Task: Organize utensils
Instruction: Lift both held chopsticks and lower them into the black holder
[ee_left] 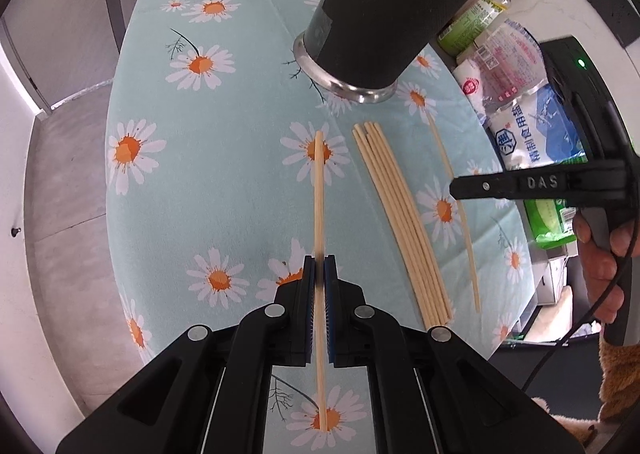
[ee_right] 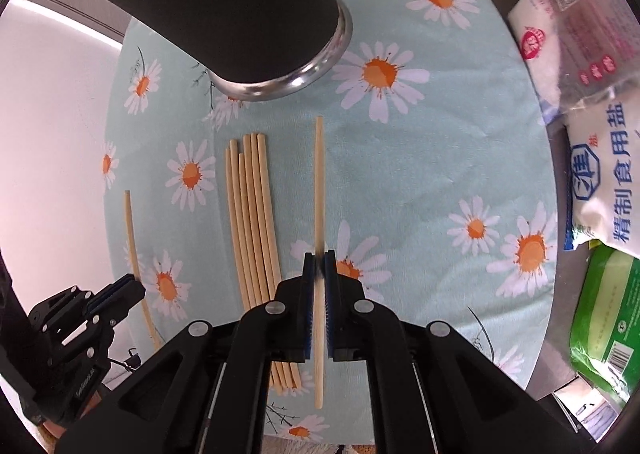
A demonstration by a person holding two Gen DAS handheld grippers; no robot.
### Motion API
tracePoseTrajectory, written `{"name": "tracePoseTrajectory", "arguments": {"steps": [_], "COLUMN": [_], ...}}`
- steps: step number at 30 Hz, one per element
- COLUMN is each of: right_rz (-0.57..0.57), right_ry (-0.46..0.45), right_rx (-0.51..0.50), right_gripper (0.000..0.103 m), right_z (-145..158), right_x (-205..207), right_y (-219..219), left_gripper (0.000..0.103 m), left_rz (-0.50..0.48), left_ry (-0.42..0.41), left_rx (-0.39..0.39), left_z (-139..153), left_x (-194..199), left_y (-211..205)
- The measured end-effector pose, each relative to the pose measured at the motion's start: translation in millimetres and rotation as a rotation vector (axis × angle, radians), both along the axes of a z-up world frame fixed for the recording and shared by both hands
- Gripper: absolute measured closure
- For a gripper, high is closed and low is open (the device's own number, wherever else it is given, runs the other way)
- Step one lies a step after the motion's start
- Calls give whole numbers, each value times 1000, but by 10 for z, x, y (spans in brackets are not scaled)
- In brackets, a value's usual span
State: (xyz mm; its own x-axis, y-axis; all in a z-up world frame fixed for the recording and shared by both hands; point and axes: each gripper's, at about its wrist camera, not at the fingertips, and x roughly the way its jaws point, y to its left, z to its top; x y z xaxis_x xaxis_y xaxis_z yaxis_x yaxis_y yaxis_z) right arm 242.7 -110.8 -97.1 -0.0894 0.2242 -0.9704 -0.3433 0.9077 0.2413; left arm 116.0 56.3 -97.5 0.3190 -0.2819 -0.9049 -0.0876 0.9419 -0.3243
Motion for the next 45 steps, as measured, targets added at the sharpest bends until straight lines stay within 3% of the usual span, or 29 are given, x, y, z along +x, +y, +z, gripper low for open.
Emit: {"name": "tracePoseTrajectory", "arguments": {"steps": [11,23,35,45], "right_rz": [74,156,245,244], "right_ry": [-67,-140,-343,-492], "right_rx": [190,442,481,536], "right_gripper": [97,97,97,97], "right_z": [496,1000,1556,1914], "right_x": [5,8,97,335], "right_y": [-257,-370,-235,-124], "left_gripper": [99,99,99,99], "left_rz": [78,129,123,114], "left_ry": [-72,-204,-347,-498], "left_rx": [-24,-41,37,42], "left_z": [287,856,1334,1684], "left_x": [65,206,441,673], "left_y": [-59,-242,-351,-235]}}
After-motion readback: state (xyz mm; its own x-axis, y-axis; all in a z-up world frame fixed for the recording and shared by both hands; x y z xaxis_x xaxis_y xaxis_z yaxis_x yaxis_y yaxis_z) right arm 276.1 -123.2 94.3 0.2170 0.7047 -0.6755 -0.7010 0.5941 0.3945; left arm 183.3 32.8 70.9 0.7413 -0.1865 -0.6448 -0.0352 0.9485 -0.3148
